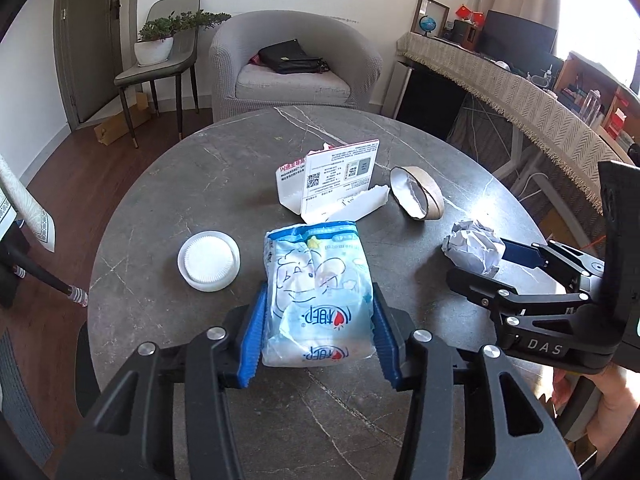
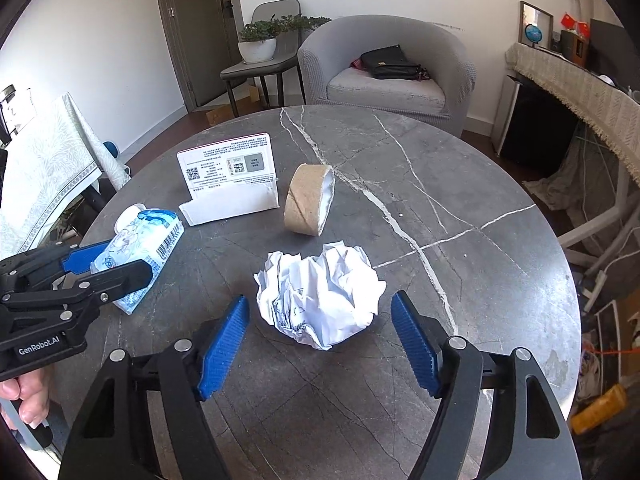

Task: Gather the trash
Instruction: 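Grasp the blue-and-white tissue pack with the left tool while the right grasps the crumpled white paper, then carry both items over the green bin while the left tool opens, dropping the tissue pack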

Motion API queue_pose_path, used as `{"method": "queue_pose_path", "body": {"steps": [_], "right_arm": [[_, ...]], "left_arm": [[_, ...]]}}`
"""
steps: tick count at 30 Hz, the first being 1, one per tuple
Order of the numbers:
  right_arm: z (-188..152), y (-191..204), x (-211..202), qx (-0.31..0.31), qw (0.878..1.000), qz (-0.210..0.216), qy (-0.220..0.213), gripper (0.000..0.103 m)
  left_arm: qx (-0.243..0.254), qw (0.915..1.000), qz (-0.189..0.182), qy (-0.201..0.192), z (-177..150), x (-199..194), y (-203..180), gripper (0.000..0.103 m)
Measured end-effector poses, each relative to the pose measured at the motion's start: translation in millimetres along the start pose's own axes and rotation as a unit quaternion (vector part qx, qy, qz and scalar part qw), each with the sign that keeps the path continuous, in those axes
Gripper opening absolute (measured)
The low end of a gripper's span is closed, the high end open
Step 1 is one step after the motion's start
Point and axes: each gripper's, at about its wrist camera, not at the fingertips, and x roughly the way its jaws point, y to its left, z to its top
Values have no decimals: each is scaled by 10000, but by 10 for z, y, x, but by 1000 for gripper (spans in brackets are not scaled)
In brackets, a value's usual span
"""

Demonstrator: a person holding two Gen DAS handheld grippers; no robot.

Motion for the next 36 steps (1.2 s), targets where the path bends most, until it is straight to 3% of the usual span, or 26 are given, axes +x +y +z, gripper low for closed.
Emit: {"method": "queue_pose_path", "body": {"steps": [8, 22, 36], "right_arm": [[77, 14, -10, 141, 9999, -50, 27, 54], [357, 580, -126, -27, 9992, 340, -185, 53], [616, 1344, -125, -392, 9959, 762, -305, 53]], "left_arm": [[-30, 9998, -84, -168, 39, -190, 231, 51], [-332, 9986, 69, -403, 77, -514, 792, 51], [-502, 9974, 432, -278, -78, -551, 1470, 51]]}}
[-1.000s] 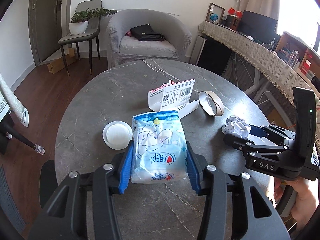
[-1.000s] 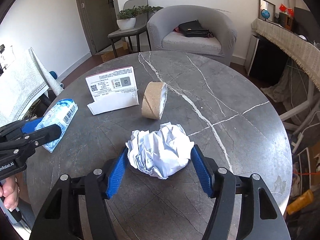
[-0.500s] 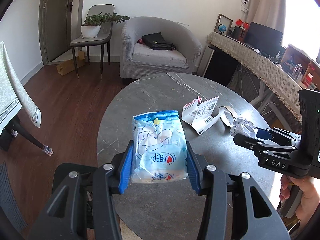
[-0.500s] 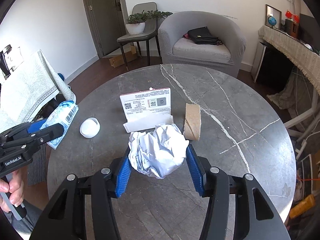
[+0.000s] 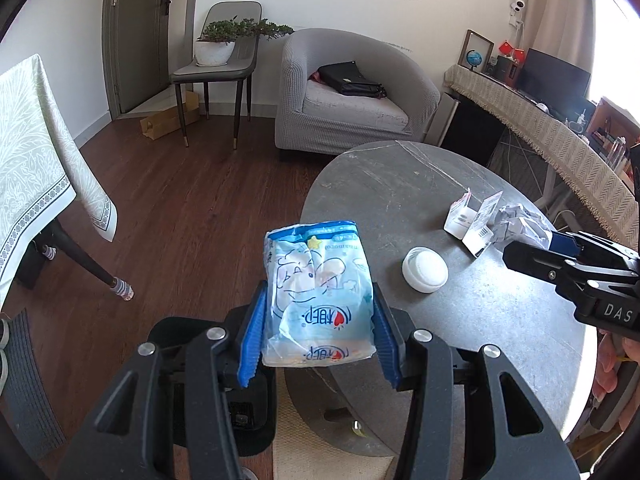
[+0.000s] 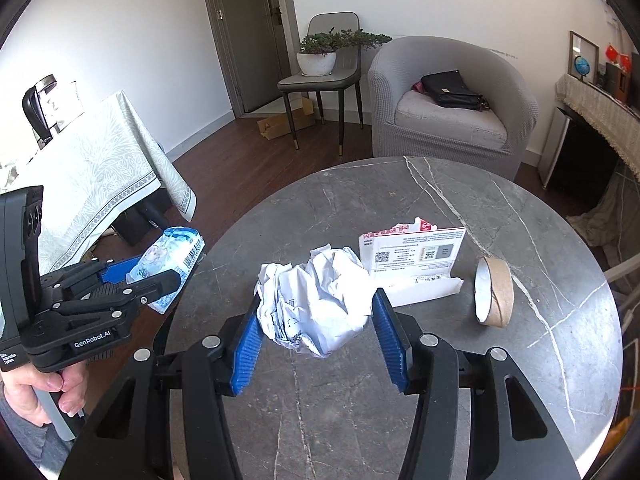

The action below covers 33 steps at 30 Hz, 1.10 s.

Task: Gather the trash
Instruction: 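Carry both items over the green bin while the left tool opens, dropping the tissue pack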

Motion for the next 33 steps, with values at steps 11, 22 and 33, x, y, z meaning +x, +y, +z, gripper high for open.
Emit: {"method": "queue_pose_path", "body": {"steps": [11, 22, 33], "right_arm": [[176, 536, 202, -300, 9991, 309, 18, 53], [255, 1058, 529, -423, 9959, 772, 199, 53], [296, 1575, 824, -704, 9925, 923, 389, 53]], "left_arm": [[-139, 9986, 308, 405, -252, 145, 623, 51], [-262, 9921, 657, 1037, -639, 446, 1192, 51], [-501, 9820, 649, 1699, -947, 675, 1536, 53]]}}
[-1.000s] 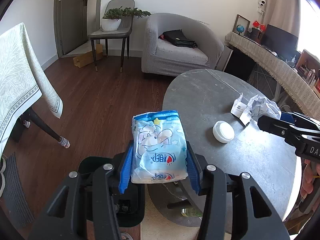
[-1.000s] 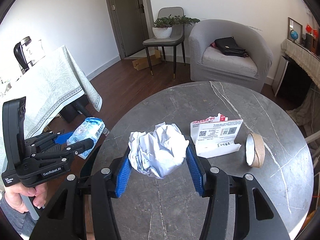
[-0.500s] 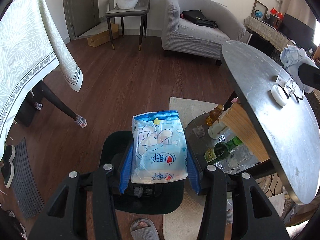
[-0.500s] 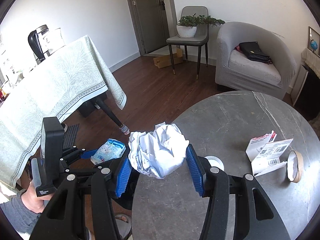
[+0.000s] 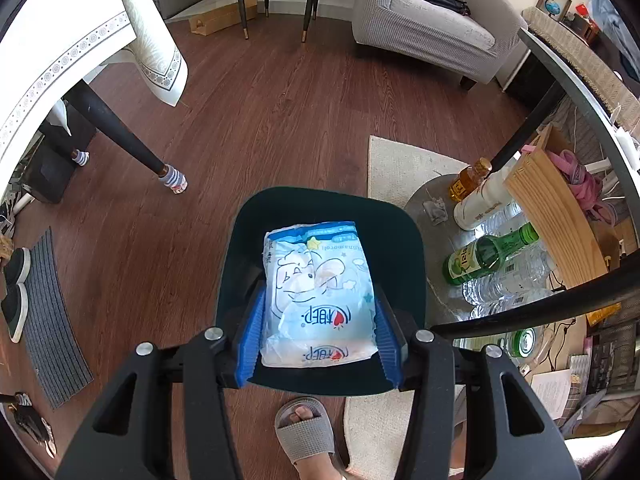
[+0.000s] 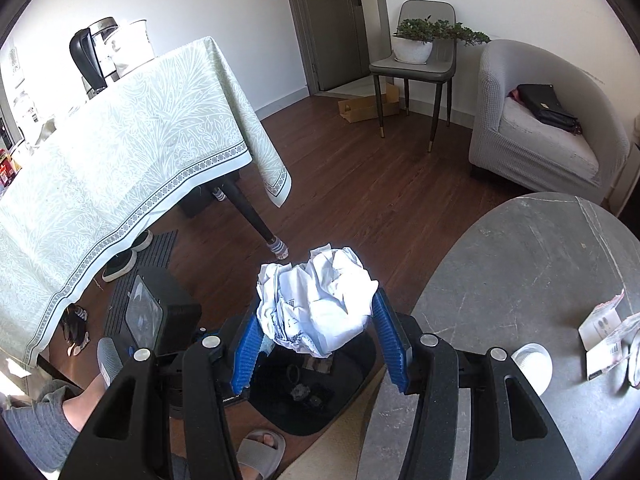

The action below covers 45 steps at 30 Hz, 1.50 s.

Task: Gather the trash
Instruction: 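Carry both items over the green bin while the left tool opens, dropping the tissue pack, then open the right tool over the green bin to drop the crumpled paper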

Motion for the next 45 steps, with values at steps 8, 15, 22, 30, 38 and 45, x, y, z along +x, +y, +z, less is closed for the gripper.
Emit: {"method": "queue_pose_path", "body": {"steps": [8, 15, 22, 30, 38, 45], "right_arm": [[49, 178, 310, -95, 9997, -2, 218, 53], [85, 313, 566, -152, 9991, -36, 386, 53], [5, 440, 802, -235, 9971, -191, 693, 53], [-275, 557, 1162, -362, 9923, -173, 1170, 53], [-636, 647, 1511, -611, 9831, -166, 1718, 54], [-840, 683, 1656, -776, 9753, -248, 2053, 56]], "left_arm": [[61, 9999, -90, 59, -29, 22, 115, 62], [-187, 9990, -170, -362, 11, -282, 401, 58], [-573, 9938, -287, -904, 94, -672, 713, 52], [-878, 9860, -393, -1365, 158, -1021, 934, 40], [-741, 9829, -523, -1601, 219, -1239, 821, 26], [-676, 9798, -604, -1781, 270, -1393, 694, 22]]}}
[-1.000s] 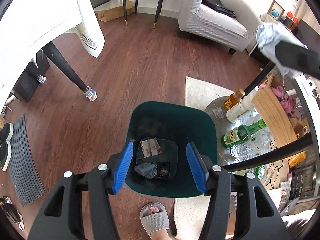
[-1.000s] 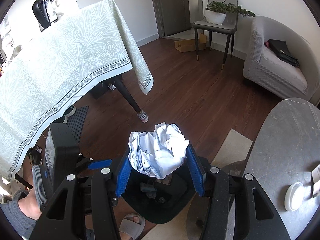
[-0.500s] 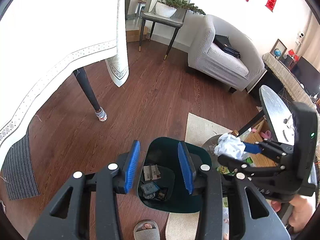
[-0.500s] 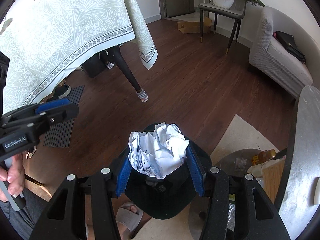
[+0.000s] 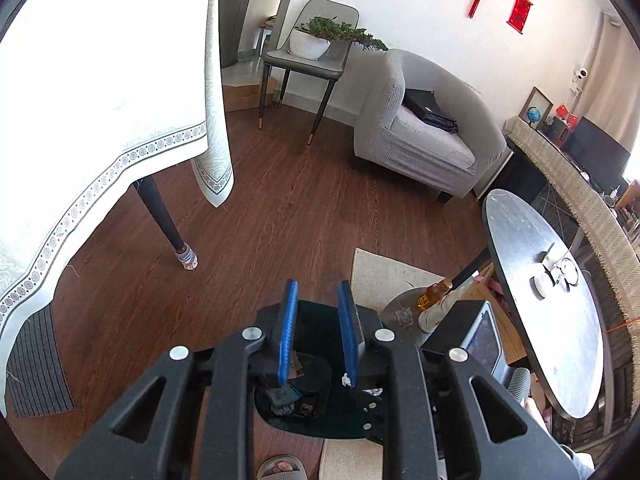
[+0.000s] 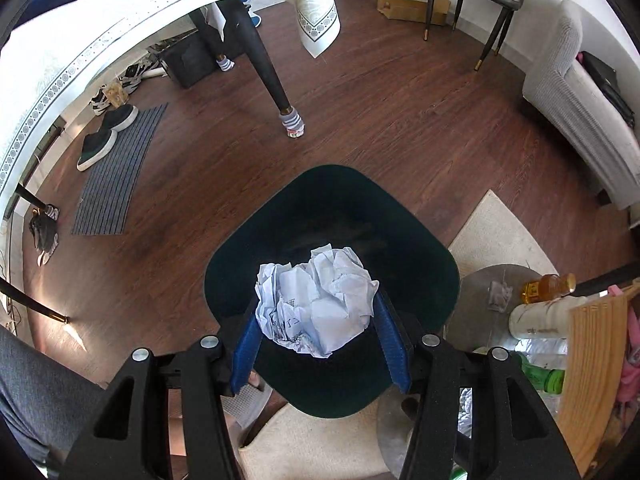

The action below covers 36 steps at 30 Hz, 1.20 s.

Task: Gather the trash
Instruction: 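Open the right tool over the green bin to drop the crumpled paper, then move both open tools back over the table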

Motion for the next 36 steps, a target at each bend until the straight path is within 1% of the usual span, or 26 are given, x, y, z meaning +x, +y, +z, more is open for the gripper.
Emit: {"method": "queue_pose_path", "body": {"steps": [3, 5, 7, 11, 15, 16, 17, 18, 21, 24, 26, 28, 31, 36], "right_arm": [[-30, -12, 47, -23, 9999, -27, 98, 58], [-54, -32, 48, 3, 9999, -76, 122, 67], [-62, -47, 9, 66, 9999, 32, 88, 67], [-75, -41, -216, 17, 9998, 145, -149, 67], [-58, 0, -584, -68, 9981, 239, -561, 67], [-53, 0, -670, -78, 9975, 244, -665, 66], [-61, -1, -776, -94, 9965, 243, -789, 62], [-71, -8, -876, -110, 9956, 240, -894, 61], [-117, -59, -1141, -116, 9931, 180, -1157, 55], [-189, -188, -1360, -24, 9905, 91, -1374, 51], [-242, -300, -1481, 94, 9887, 32, -1495, 48], [-301, -422, -1591, 204, 9868, -61, -1604, 46], [-405, -639, -1690, 366, 9849, -181, -1680, 44], [-605, -1030, -1869, 686, 9810, -389, -1775, 42]], "left_arm": [[18, 10000, -55, -48, 30, -42, -67, 22], [15, 9999, -72, -82, 62, -67, -96, 22], [-9, 9999, -92, -110, 86, -91, -124, 22], [-89, 9998, -137, -152, 138, -124, -182, 22], [-54, 9995, -206, -240, 181, -178, -311, 22], [-19, 9994, -225, -270, 193, -192, -353, 22], [17, 9993, -235, -303, 206, -209, -394, 22], [44, 9991, -256, -341, 215, -229, -438, 22], [111, 9983, -332, -461, 246, -294, -549, 25], [160, 9972, -401, -612, 280, -360, -657, 30], [199, 9966, -473, -645, 291, -371, -759, 34], [252, 9962, -550, -622, 289, -345, -872, 35], [432, 9955, -669, -522, 259, -271, -1104, 40], [905, 9921, -769, -392, 166, -126, -1536, 40]]}}
